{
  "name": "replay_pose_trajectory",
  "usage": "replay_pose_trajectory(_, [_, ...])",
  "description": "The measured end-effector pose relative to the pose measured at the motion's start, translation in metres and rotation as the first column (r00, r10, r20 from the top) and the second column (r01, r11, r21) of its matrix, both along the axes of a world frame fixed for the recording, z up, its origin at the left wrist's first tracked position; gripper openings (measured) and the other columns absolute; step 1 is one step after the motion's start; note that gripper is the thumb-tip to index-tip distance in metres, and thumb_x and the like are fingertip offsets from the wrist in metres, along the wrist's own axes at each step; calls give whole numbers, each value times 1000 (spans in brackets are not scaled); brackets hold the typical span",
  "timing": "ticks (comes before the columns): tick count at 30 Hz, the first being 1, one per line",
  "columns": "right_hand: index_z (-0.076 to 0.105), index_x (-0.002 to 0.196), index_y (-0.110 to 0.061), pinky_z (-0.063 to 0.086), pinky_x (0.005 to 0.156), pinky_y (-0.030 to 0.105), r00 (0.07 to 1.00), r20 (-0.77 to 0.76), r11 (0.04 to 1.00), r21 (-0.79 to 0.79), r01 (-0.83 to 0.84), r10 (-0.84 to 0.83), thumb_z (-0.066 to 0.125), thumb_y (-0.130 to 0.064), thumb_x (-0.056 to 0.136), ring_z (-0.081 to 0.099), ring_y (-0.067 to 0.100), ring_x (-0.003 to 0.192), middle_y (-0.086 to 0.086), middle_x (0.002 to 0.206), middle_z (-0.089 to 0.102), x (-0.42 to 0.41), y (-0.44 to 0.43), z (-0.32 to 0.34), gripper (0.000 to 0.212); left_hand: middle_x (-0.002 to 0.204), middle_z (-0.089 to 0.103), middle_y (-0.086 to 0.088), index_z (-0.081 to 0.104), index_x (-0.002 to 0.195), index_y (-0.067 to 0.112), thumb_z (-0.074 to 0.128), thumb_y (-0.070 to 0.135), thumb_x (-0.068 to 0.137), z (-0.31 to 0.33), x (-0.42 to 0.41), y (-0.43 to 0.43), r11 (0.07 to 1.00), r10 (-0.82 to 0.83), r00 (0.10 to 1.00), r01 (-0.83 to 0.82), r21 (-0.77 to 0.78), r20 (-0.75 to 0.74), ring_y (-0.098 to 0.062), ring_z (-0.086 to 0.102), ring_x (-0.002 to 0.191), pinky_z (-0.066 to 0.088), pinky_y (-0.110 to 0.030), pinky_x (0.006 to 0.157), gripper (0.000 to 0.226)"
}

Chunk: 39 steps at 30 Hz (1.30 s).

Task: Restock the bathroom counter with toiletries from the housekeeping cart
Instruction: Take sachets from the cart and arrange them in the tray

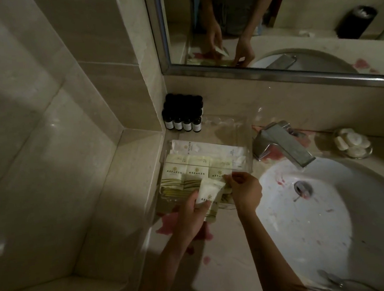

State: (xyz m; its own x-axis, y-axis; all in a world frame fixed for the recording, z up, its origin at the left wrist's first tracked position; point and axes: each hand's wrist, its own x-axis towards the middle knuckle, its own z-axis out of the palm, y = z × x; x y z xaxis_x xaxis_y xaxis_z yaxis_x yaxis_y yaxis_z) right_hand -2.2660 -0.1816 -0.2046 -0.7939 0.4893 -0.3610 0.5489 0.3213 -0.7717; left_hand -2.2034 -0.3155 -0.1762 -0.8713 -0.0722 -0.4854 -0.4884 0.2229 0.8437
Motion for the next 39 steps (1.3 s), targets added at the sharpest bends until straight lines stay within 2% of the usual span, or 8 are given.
replay_pose_trajectory(3, [69, 102, -21, 47, 58, 20, 999, -23, 996, 91, -26, 29, 74, -34, 83, 61, 6, 67, -8, 87, 68, 2, -2, 5, 24, 93, 66, -1, 58, 116, 18, 58, 21, 95, 0, 1, 1, 1000, -5, 1000, 5, 30, 10, -15, 68, 78, 59, -33, 69, 22])
replay_pose_trajectory(11, [61, 88, -27, 49, 63, 27, 995, 3, 973, 209, -102, 104, 70, -40, 84, 61, 11, 66, -10, 78, 62, 1, -6, 4, 16, 87, 66, 1, 56, 120, 14, 54, 20, 97, 4, -3, 1, 999, -4, 1000, 3, 48, 17, -11, 65, 68, 55, -22, 59, 24])
replay_pose_trajectory(17, [57, 87, -24, 34, 54, 20, 991, 2, 964, 233, -128, 131, 69, -42, 84, 51, 1, 61, -11, 75, 58, 3, -6, 6, 21, 91, 64, 7, 54, 124, 16, 53, 19, 97, 3, -2, 0, 998, -16, 1000, 16, 54, 2, -2, 65, 65, 50, -11, 55, 27])
replay_pose_trajectory(21, [54, 89, -26, 46, 60, 25, 989, 2, 956, 255, -144, 148, 70, -45, 82, 57, 8, 65, -9, 79, 63, 2, -3, 3, 26, 92, 66, 4, 55, 122, 12, 54, 18, 96, 1, -4, -1, 996, 22, 1000, -23, 87, 12, -1, 67, 68, 57, -21, 63, 27])
replay_pose_trajectory(28, [64, 98, -22, 44, 58, 16, 972, -155, 982, -33, -185, 177, 58, -37, 94, 65, 1, 72, -8, 87, 70, 19, 18, 21, 17, 100, 69, -7, 55, 126, 11, 62, 22, 92, 1, -8, -3, 961, 141, 983, -165, 220, 122, -18, 69, 80, 58, -28, 64, 36])
replay_pose_trajectory(32, [63, 100, -23, 50, 58, 16, 930, -127, 910, -197, -364, 344, 61, -33, 93, 67, 4, 76, -5, 92, 70, 40, 23, 27, 13, 105, 68, -6, 56, 125, 19, 63, 30, 91, 2, -3, 3, 961, 109, 985, -138, 239, 132, -31, 67, 95, 56, -49, 83, 36])
replay_pose_trajectory(35, [62, 102, -20, 52, 56, 17, 917, -98, 873, -281, -399, 388, 67, -26, 89, 68, 6, 76, -3, 90, 69, 53, 21, 22, 15, 107, 68, -1, 58, 123, 18, 64, 25, 90, 3, 3, 11, 971, 74, 994, -91, 223, 82, -21, 66, 97, 55, -45, 89, 34])
replay_pose_trajectory(39, [64, 103, -9, 51, 54, 19, 973, -70, 894, -385, -230, 221, 72, -13, 84, 70, 15, 76, 10, 93, 72, 60, 23, 12, 20, 103, 68, 2, 58, 123, 15, 69, 12, 86, -8, 7, 17, 977, 116, 992, -122, 177, 43, -11, 67, 93, 57, -29, 82, 38])
